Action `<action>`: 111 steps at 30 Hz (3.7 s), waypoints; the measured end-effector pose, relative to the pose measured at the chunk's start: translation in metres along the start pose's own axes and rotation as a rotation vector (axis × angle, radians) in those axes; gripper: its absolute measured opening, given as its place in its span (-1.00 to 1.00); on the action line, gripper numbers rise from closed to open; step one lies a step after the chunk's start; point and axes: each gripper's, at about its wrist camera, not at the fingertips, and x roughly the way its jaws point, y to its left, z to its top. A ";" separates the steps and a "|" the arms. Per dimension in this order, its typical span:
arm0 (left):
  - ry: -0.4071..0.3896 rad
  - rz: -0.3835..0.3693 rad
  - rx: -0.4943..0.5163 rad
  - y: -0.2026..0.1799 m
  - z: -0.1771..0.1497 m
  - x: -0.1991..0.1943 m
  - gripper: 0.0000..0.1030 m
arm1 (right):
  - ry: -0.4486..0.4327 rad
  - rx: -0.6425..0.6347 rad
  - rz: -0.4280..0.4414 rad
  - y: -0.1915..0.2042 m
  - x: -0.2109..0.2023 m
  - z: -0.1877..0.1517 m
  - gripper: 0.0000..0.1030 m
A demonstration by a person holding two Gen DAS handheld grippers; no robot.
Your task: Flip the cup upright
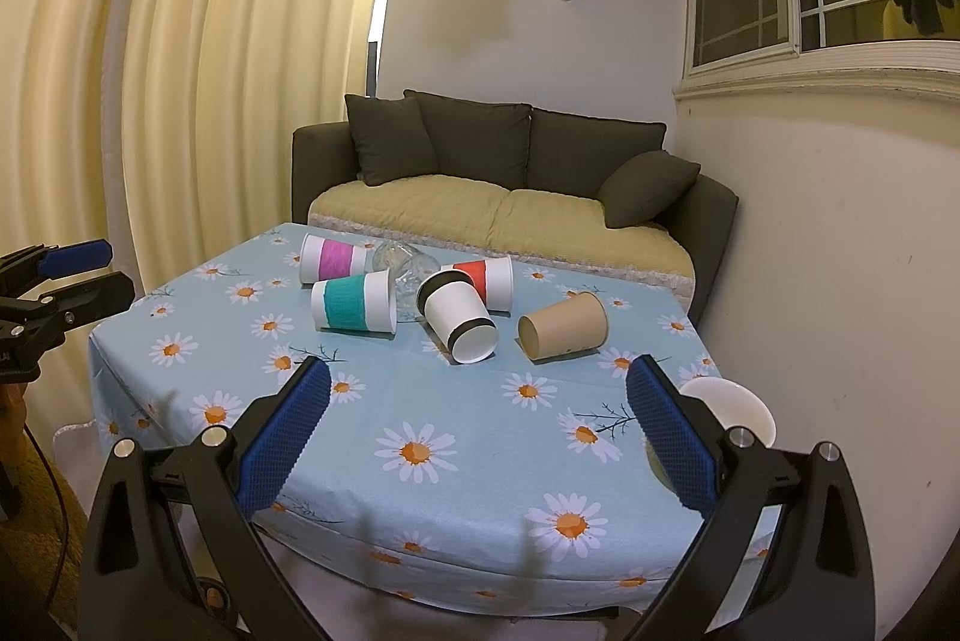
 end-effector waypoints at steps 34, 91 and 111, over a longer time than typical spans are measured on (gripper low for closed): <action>0.101 -0.089 -0.007 0.002 0.020 0.029 0.88 | 0.188 0.073 0.279 -0.025 0.071 0.048 0.90; 0.372 -0.213 -0.032 0.015 -0.005 0.159 0.87 | 0.907 0.322 0.439 -0.032 0.276 0.087 0.23; 0.391 -0.198 -0.064 0.040 -0.012 0.128 0.87 | 0.996 0.499 0.394 0.014 0.260 0.006 0.25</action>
